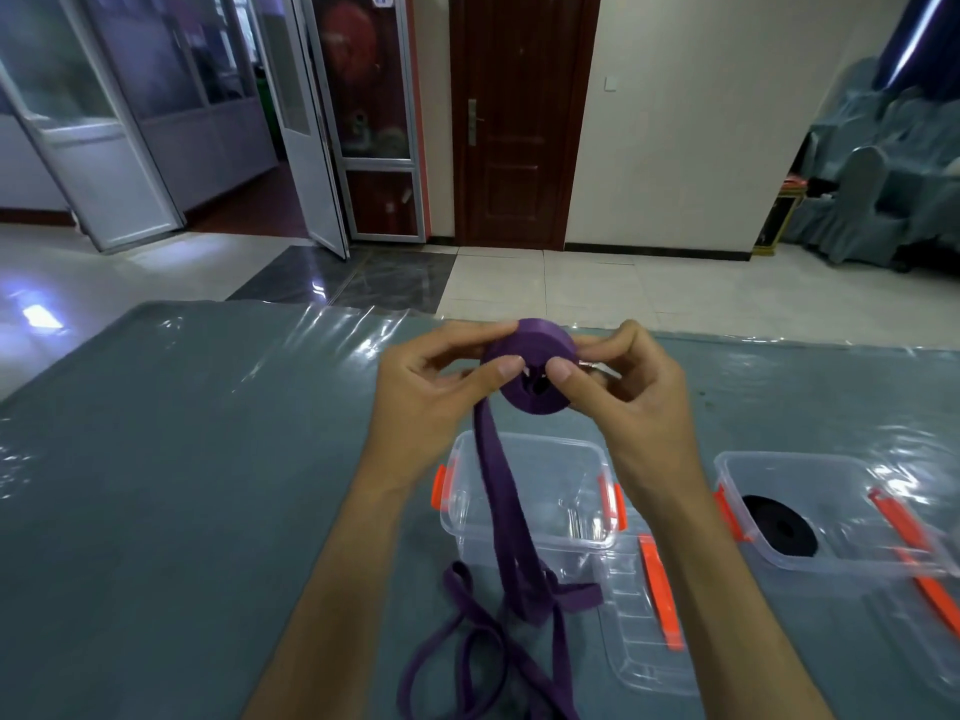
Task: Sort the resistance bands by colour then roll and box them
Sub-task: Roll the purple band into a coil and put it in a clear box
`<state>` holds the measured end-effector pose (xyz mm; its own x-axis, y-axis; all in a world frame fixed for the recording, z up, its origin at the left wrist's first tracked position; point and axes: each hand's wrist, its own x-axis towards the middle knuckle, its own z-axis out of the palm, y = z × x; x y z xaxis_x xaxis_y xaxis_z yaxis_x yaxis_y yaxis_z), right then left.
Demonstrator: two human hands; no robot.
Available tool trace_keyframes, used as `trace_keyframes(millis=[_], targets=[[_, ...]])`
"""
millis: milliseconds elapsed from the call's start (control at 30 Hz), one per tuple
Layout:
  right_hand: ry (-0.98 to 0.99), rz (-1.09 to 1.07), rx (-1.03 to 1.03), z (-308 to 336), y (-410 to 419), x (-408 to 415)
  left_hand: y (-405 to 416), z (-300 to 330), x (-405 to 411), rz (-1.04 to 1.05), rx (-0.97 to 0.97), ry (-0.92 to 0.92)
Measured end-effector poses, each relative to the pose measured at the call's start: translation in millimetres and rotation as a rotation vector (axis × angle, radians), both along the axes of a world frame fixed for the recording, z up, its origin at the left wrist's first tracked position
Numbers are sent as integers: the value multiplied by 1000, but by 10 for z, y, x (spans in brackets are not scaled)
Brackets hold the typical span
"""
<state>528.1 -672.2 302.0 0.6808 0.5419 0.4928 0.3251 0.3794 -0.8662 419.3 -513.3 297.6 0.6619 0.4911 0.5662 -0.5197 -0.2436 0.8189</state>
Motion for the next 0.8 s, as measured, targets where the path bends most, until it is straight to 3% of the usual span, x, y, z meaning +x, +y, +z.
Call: trace_keyframes(millis=[100, 200, 400, 467, 667, 800], targets=[[-39, -14, -31, 5, -1, 22, -29, -6, 16, 87, -32, -4], [-98, -48, 15, 2, 29, 13, -88, -44, 29, 45, -90, -10], [85, 18, -9, -109, 45, -47, -87, -56, 16, 57, -100, -9], [67, 19, -1, -66, 25, -62, -131, -65, 22, 73, -123, -21], [-23, -66, 18, -36, 8, -47, -142, -97, 22, -68, -128, 32], [57, 33, -72, 2, -33, -13, -151, -98, 27, 90, -84, 29]])
